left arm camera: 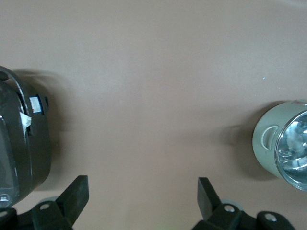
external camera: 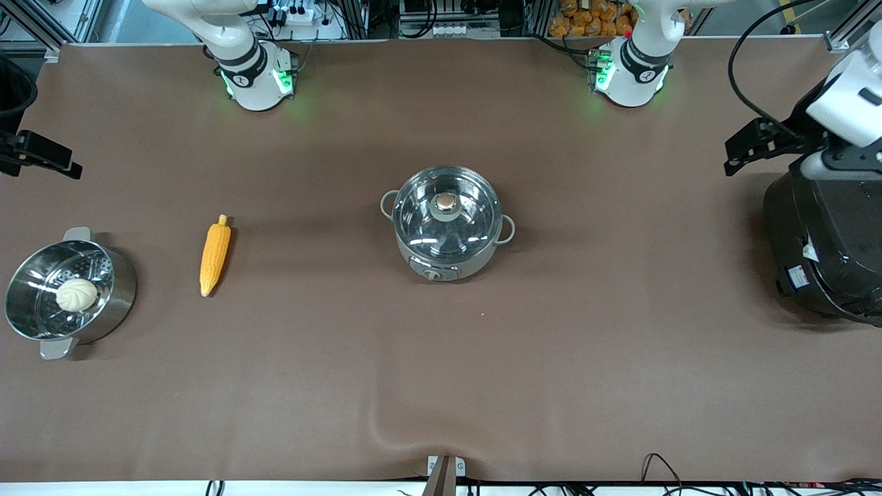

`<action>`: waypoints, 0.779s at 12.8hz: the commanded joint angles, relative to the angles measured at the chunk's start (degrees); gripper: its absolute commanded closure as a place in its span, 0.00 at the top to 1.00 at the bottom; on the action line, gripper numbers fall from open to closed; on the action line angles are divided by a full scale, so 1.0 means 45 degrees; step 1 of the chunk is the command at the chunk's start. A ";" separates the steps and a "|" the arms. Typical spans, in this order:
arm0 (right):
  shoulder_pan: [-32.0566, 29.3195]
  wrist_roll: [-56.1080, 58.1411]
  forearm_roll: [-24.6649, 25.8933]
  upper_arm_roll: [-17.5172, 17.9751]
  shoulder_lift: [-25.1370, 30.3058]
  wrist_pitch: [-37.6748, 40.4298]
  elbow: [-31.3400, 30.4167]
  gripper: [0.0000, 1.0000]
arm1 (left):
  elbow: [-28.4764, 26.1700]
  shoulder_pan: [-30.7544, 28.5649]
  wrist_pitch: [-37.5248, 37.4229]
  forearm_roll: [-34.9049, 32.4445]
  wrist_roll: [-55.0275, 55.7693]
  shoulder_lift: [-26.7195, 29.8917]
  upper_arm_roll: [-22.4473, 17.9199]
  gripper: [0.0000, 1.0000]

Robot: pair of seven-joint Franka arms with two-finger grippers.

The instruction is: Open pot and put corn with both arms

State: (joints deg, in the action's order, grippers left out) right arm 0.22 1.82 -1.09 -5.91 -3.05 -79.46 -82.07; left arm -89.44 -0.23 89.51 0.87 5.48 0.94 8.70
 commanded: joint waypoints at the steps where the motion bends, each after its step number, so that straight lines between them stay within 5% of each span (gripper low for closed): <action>1: -0.0166 0.0143 -0.0071 0.0084 0.0112 0.0196 0.0074 1.00 | 0.0926 0.0847 0.0206 -0.0211 0.0302 -0.1219 0.0583 1.00; 5: 0.0126 0.0104 0.0027 0.0123 0.0015 -0.0115 -0.0101 1.00 | 0.1672 0.3754 0.0905 -0.0253 0.4667 -0.2978 0.0742 1.00; 10: 0.0673 -0.0773 -0.0013 0.0142 -0.0083 -0.3351 -0.2906 1.00 | 0.3429 0.6960 0.2136 -0.0370 0.9242 -0.5770 0.0508 1.00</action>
State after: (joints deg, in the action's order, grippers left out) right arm 2.62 0.39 -1.09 -5.20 -3.91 -89.50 -89.34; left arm -79.66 28.05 98.70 0.40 41.88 -19.58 12.06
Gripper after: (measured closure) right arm 0.000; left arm 0.000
